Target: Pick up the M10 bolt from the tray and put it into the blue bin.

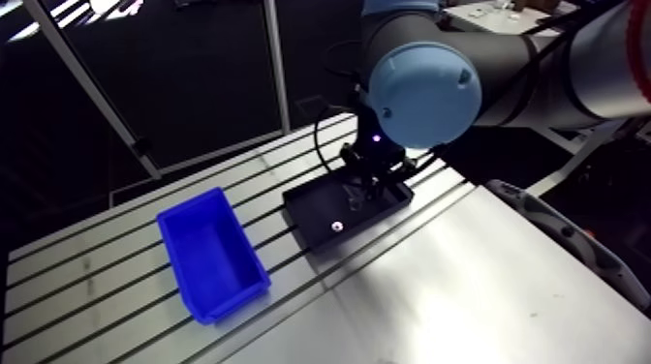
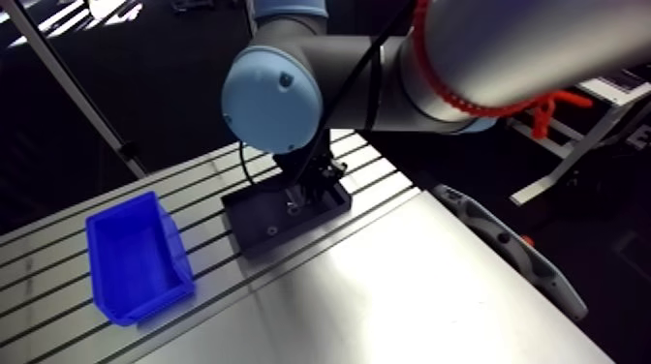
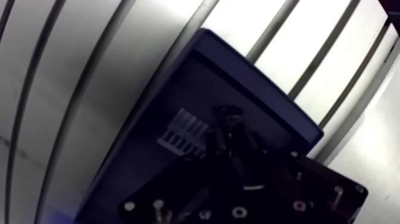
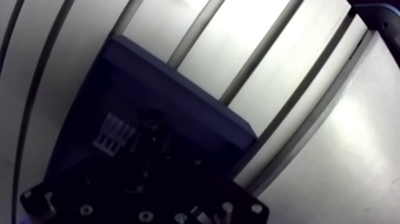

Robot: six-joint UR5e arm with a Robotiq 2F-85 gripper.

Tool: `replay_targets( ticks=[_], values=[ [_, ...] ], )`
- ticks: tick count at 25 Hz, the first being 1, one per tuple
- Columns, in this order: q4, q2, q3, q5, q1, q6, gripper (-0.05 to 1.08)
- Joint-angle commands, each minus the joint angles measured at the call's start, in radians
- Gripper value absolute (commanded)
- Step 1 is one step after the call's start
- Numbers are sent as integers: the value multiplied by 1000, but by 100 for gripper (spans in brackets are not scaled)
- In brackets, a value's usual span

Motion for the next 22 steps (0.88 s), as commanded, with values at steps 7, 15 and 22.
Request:
replay_targets(
  ticks=[7,15,22],
  values=[
    [-2,1,2,0,0,0,77],
    [-2,1,2,0,0,0,81],
    [-2,-4,0,0,0,0,93]
  ],
)
